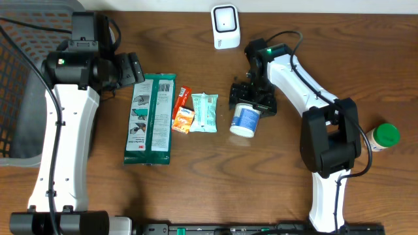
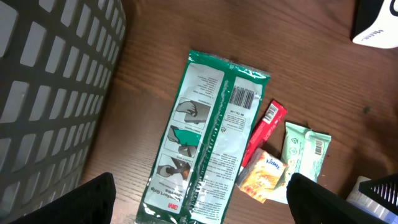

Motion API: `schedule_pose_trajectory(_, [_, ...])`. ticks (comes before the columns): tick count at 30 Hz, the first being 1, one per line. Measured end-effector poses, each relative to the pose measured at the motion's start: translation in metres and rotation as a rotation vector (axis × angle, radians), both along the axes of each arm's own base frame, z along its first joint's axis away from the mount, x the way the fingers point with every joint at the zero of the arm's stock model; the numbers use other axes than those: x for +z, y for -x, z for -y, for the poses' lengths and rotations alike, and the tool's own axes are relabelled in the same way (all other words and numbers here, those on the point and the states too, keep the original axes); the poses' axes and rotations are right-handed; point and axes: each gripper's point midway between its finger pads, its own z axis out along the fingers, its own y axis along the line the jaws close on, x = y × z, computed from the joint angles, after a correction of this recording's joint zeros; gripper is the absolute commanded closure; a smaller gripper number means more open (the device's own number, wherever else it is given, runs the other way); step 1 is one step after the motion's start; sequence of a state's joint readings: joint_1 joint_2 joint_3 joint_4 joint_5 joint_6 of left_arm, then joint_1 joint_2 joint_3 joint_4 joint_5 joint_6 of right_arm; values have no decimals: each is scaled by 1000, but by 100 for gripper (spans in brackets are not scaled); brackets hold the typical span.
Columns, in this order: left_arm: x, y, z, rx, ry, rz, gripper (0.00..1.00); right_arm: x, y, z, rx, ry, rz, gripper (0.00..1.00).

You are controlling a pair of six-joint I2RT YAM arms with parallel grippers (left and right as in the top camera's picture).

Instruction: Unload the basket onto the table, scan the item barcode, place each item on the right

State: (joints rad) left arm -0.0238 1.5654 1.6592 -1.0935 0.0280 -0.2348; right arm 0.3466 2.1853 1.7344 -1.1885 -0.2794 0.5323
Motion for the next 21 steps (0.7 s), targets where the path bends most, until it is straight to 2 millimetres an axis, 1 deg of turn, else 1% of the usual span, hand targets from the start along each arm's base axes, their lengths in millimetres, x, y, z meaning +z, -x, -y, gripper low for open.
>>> schedule_pose_trajectory(3, [0,0,0,0,0,0,12,0,0,-1,1,0,0,1])
schedule_pose_trajectory(15, [0,0,0,0,0,0,12,0,4,-20,48,-11,21,1])
schedule_pose_trajectory(21, [0,0,0,0,0,0,12,-1,4,-18,54,11,28,1])
